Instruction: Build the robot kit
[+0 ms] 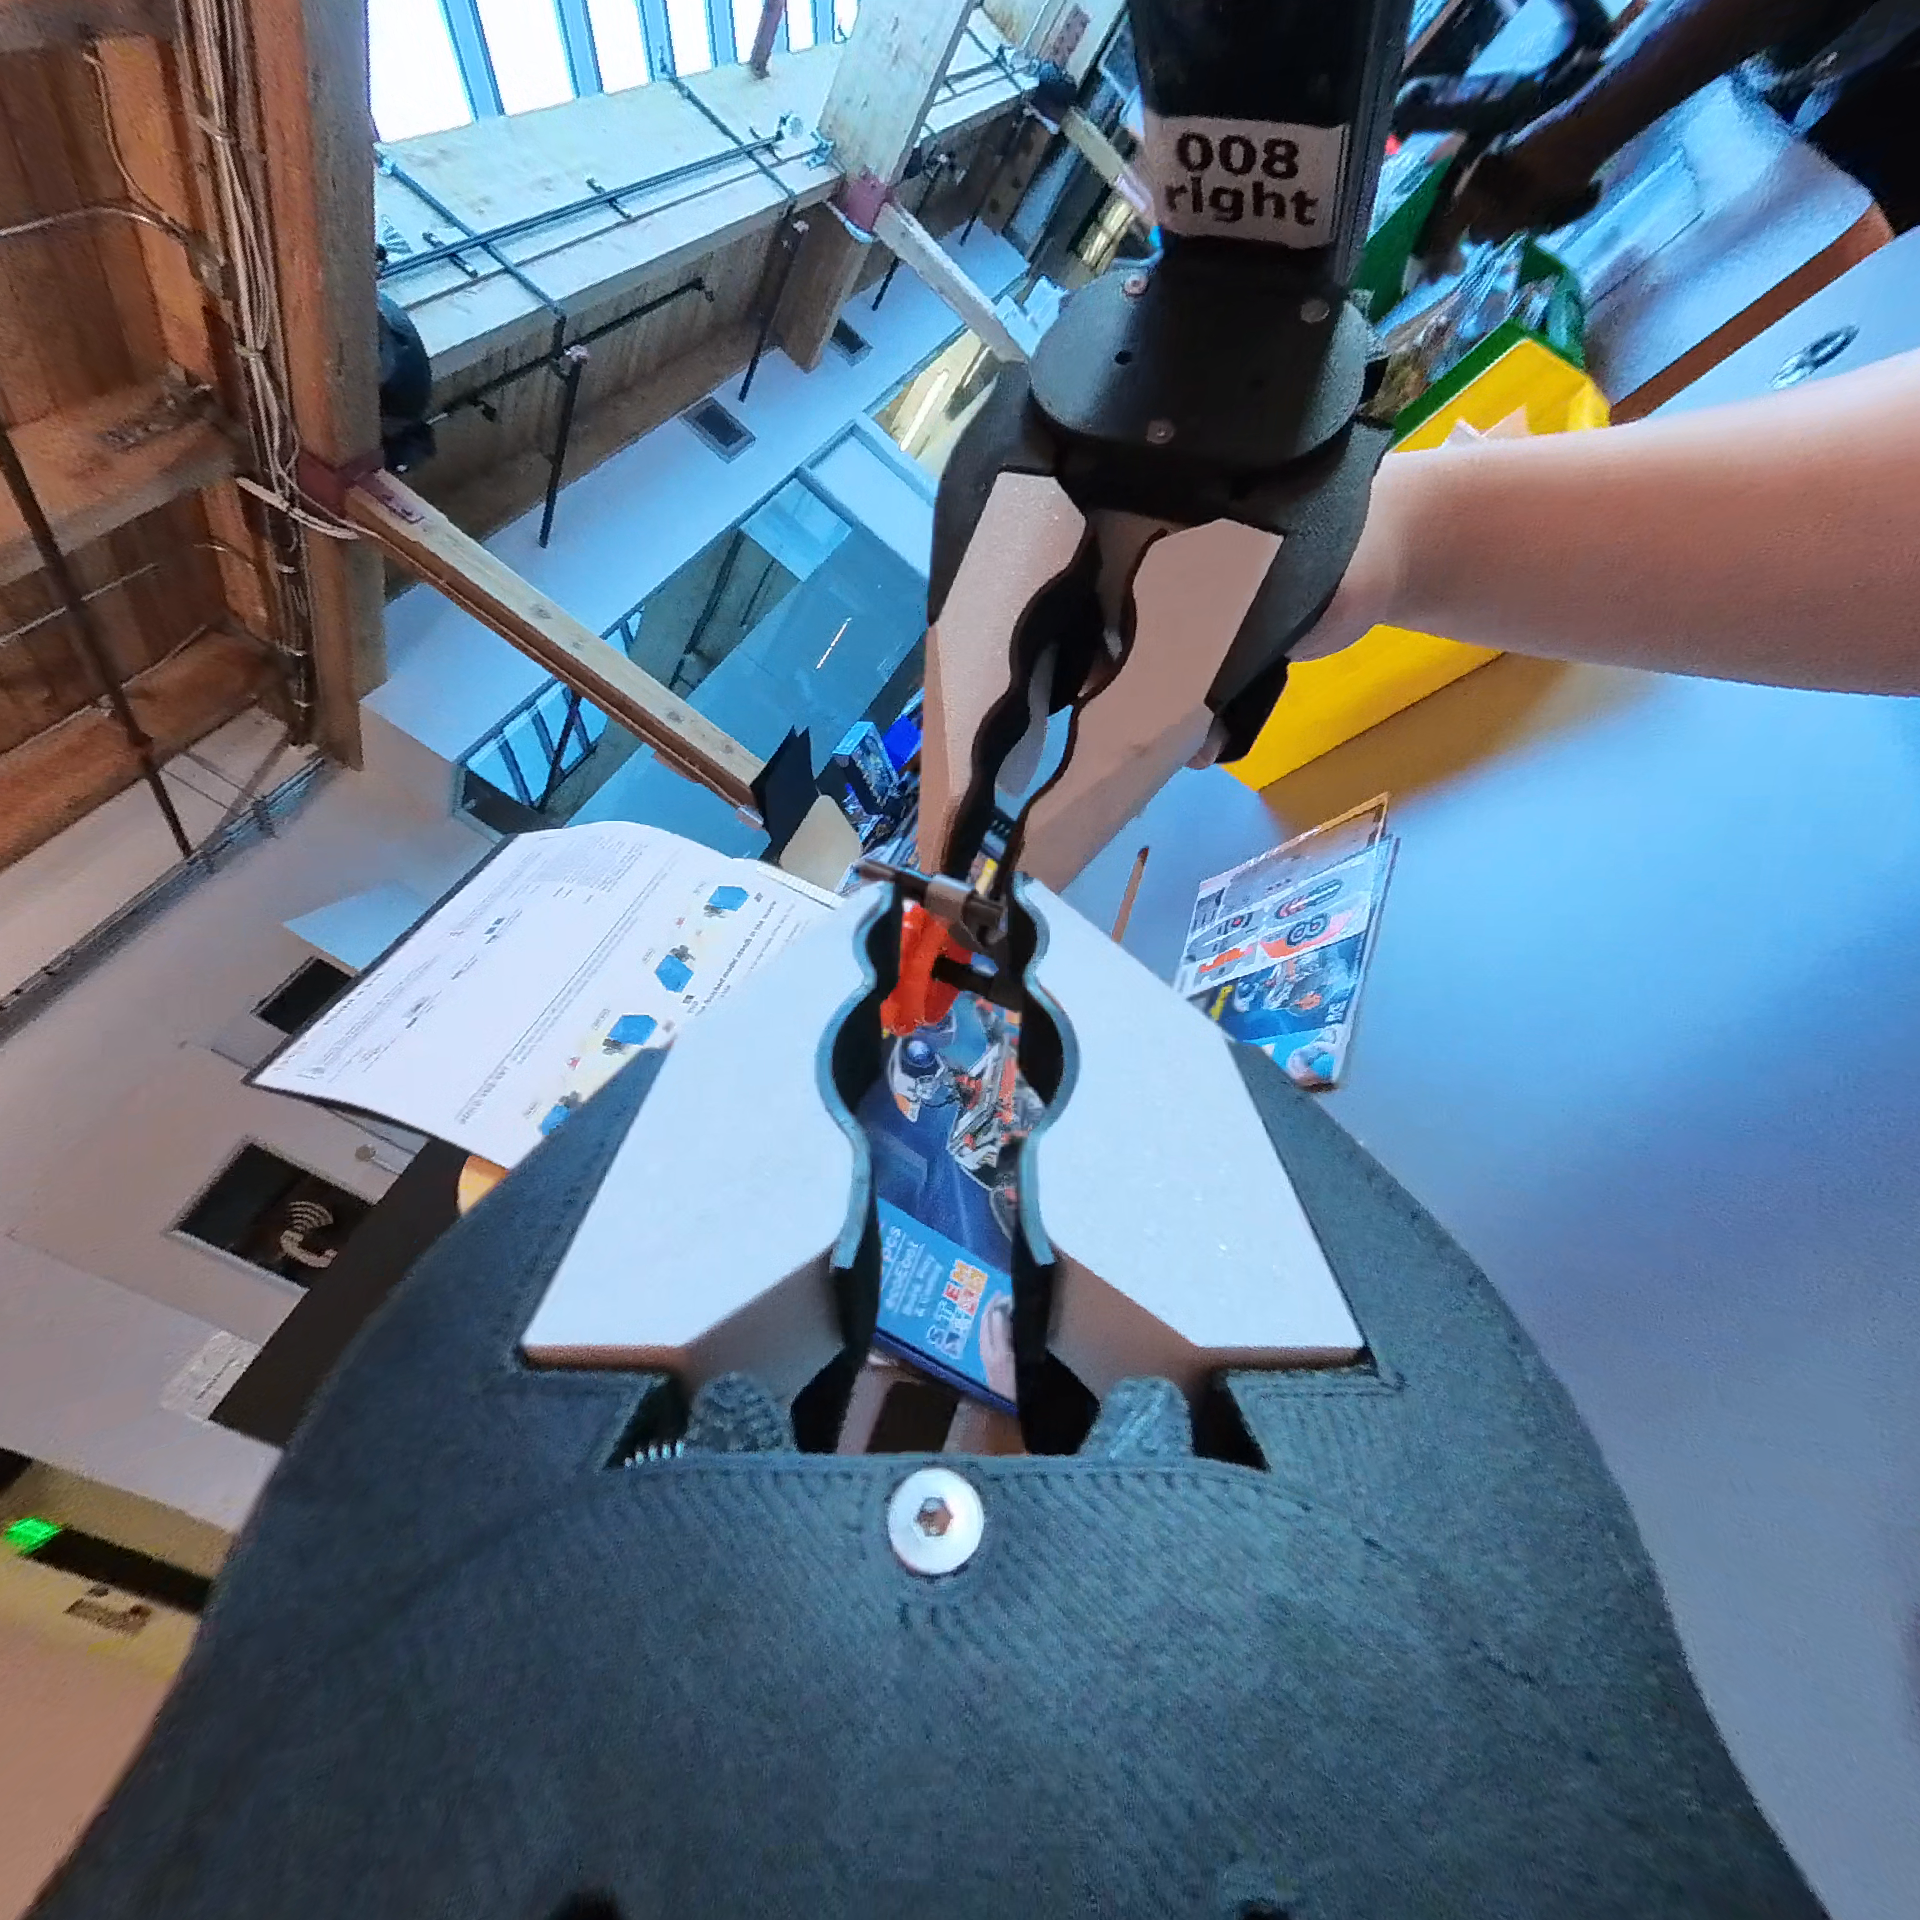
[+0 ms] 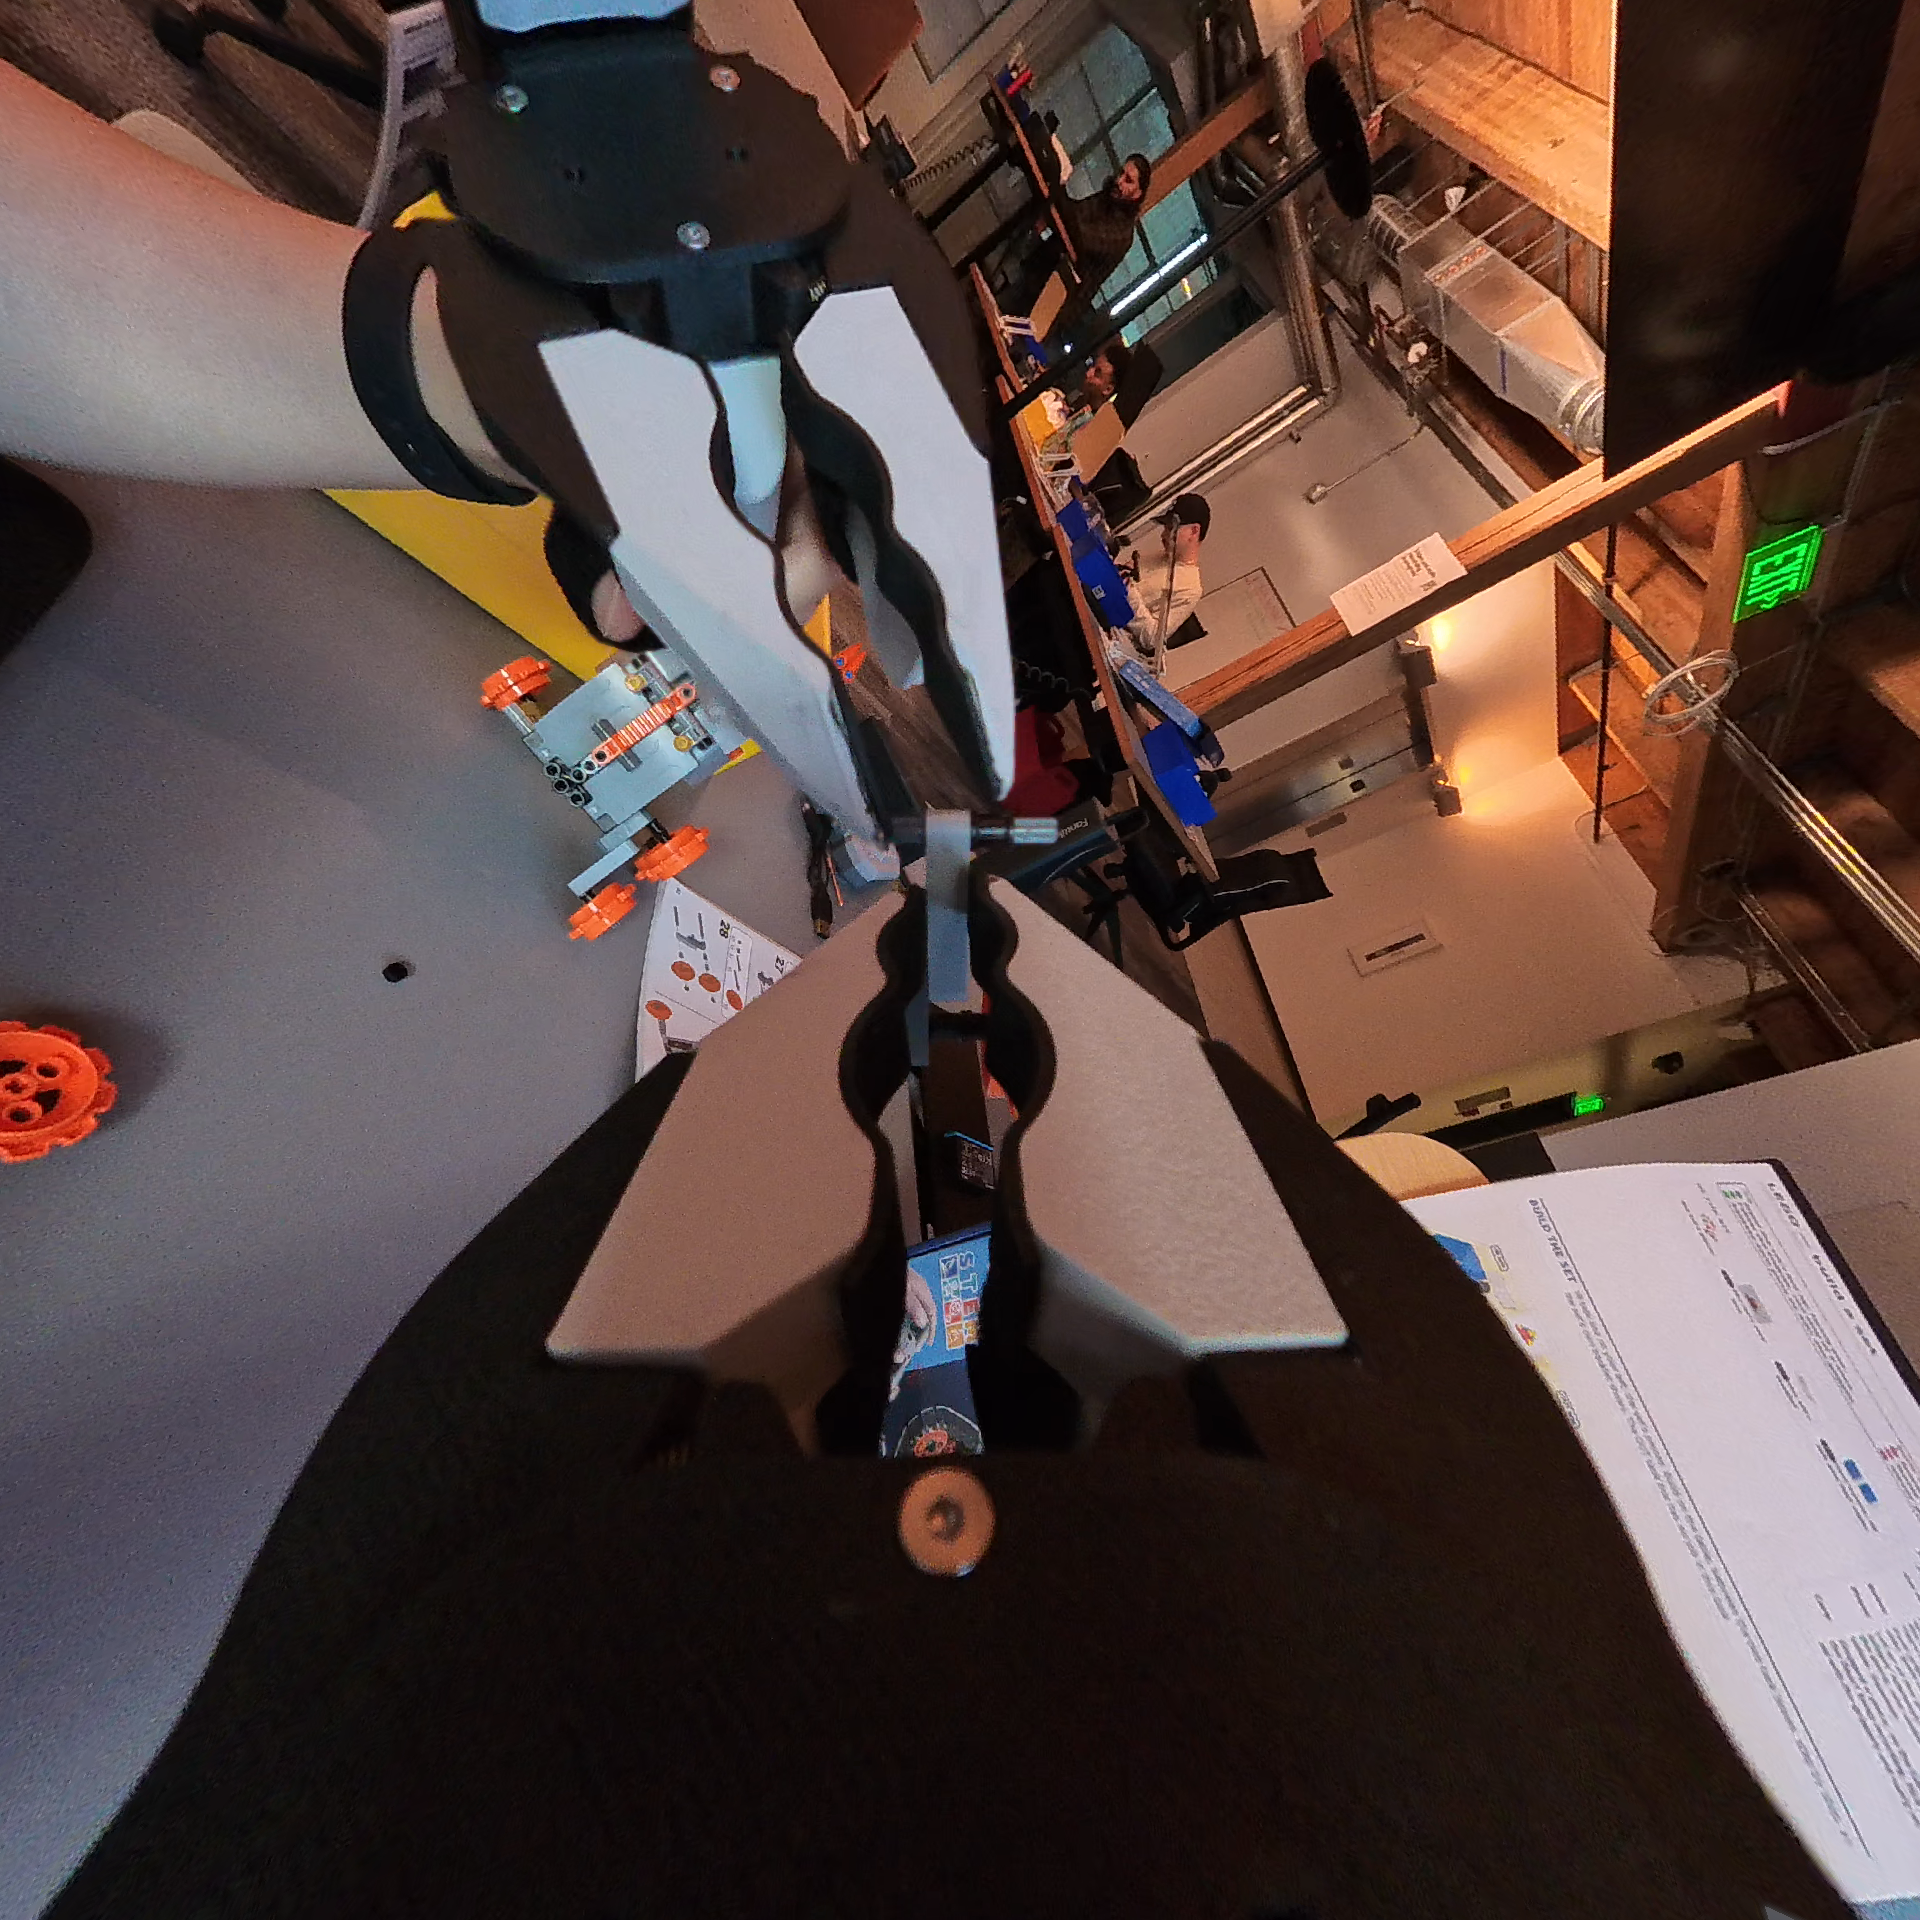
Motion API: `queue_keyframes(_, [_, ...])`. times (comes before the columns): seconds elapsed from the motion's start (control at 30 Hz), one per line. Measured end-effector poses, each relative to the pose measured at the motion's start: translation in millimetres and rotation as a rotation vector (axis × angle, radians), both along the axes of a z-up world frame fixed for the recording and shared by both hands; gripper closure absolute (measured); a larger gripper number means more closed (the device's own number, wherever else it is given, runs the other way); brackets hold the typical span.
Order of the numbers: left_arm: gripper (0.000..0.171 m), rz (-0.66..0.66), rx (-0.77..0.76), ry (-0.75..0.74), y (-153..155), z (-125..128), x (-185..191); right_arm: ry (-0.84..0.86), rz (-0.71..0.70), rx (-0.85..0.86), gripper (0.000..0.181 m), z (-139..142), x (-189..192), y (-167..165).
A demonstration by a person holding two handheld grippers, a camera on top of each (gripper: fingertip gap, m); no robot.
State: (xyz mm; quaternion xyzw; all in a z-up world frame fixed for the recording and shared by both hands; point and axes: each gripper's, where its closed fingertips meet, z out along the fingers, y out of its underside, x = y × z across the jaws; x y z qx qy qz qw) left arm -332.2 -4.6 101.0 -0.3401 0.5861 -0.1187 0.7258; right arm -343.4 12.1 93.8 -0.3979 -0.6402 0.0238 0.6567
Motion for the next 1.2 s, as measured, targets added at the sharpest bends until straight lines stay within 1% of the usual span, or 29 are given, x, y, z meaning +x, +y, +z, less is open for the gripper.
queue_keyframes(0.27, [0.154, -0.050, -0.033, 0.013, -2.2, -2.6, -3.3, 0.014, 0.021, -0.022, 0.174, -0.2, -1.5, -3.2])
queue_keyframes(0.4, [0.154, -0.082, -0.117, 0.006, -0.1, -2.2, -8.3, 0.044, 0.057, -0.038, 0.174, 3.8, 0.1, -8.5])
queue_keyframes(0.57, [0.156, -0.168, -0.166, -0.046, -6.9, 0.2, -3.0, 0.051, 0.125, -0.027, 0.174, 4.2, -6.5, -20.1])
queue_keyframes(0.67, [0.158, -0.223, -0.212, -0.060, -10.8, 0.4, -2.9, 0.063, 0.130, -0.010, 0.174, 6.4, -7.8, -22.1])
queue_keyframes(0.77, [0.155, -0.255, -0.234, -0.071, -14.0, 2.1, -4.2, 0.054, 0.150, -0.005, 0.174, 5.5, -9.1, -27.2])
queue_keyframes(0.83, [0.163, -0.296, -0.262, -0.069, -19.6, 1.4, -3.4, 0.059, 0.160, 0.027, 0.174, 7.2, -9.4, -29.6])
queue_keyframes(0.97, [0.164, -0.295, -0.230, -0.115, -19.1, 5.9, -2.5, 0.079, 0.131, 0.106, 0.174, 13.1, -7.5, -28.5])
queue_keyframes(1.1, [0.159, -0.315, -0.223, -0.099, -23.3, 4.9, -5.1, 0.091, 0.146, 0.087, 0.174, 14.0, -7.4, -30.3])
queue_keyframes(1.2, [0.162, -0.326, -0.209, -0.085, -26.6, 3.5, -6.1, 0.095, 0.154, 0.070, 0.174, 13.1, -8.1, -30.3])
